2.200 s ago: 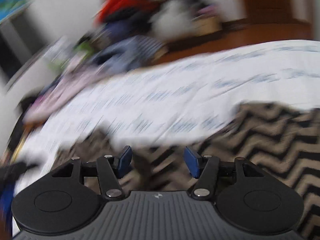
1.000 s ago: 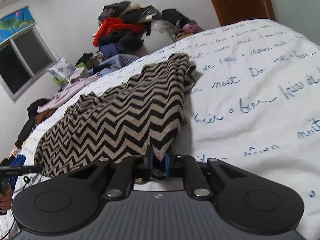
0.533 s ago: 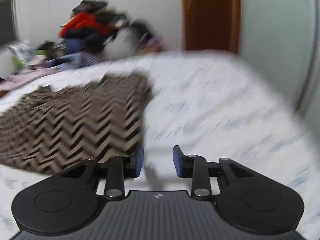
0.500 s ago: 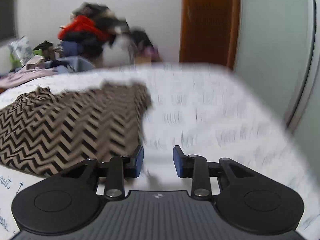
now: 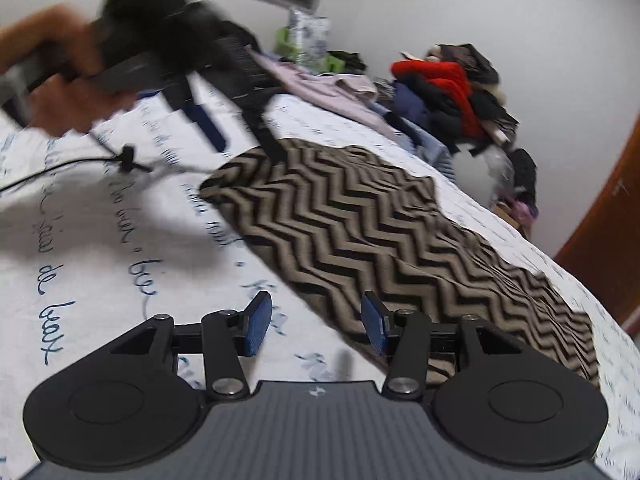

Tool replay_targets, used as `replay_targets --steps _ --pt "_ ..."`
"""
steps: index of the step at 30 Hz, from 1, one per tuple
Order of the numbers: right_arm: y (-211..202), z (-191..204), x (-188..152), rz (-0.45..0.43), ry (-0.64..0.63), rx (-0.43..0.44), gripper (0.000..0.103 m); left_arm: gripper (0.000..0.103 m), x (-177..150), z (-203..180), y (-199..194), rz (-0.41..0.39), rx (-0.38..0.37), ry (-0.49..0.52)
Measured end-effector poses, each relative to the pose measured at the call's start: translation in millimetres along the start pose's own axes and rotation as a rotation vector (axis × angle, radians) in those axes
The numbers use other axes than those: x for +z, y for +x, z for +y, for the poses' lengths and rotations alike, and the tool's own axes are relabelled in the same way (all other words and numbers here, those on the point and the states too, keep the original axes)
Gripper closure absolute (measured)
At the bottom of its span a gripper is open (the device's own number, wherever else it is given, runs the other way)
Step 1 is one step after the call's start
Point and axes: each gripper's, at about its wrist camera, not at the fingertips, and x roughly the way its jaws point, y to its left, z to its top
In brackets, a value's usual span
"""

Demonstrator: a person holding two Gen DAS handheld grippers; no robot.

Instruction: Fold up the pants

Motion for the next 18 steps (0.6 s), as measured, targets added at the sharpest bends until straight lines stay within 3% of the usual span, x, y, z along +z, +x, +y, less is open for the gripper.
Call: replay_targets --steps 5,10,14,18 --pt "13 10 0 0.018 -0.044 -0.031 0.054 0.022 17 10 21 0.022 -0.005 -0.071" --pt "23 14 2 0.013 -0.059 -0.046 0.054 0.021 26 3 35 0.013 0.141 -0.038" --pt "27 15 3 0.011 -0.046 -0.050 0.054 0.013 26 -10 42 -0.002 0.252 0.031" --pt "28 17 2 0.003 -0.050 -0.091 0.039 0.011 22 -24 44 -0.022 0.315 0.117"
